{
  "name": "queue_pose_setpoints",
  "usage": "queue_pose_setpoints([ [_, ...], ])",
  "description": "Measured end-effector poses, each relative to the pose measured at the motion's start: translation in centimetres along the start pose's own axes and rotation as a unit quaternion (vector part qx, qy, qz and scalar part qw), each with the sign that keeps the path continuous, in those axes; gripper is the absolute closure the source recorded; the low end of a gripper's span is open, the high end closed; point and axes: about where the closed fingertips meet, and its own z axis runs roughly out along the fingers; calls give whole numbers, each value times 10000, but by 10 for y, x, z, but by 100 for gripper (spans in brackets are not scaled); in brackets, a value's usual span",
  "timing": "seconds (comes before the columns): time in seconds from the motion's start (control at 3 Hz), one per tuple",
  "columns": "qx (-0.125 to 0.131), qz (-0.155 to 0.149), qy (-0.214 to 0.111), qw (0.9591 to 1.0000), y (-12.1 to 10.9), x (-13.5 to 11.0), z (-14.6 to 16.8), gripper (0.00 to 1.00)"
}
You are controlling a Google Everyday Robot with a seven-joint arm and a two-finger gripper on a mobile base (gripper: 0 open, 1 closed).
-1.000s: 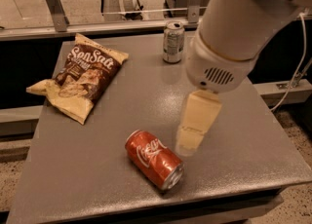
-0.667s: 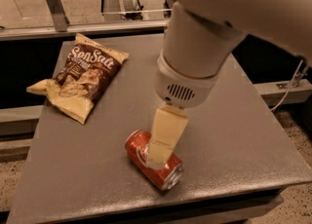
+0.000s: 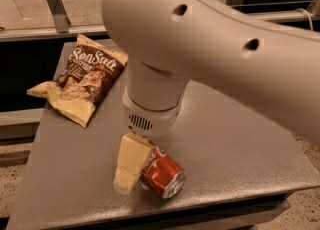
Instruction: Place coke can upright
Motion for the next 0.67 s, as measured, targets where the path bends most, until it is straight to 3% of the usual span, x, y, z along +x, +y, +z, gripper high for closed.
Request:
queue_pose_setpoints([
  [0.33,11,253,77,9996,9,-6,20,0],
  [0.67,97,446,113,9989,7,-3,34,16],
])
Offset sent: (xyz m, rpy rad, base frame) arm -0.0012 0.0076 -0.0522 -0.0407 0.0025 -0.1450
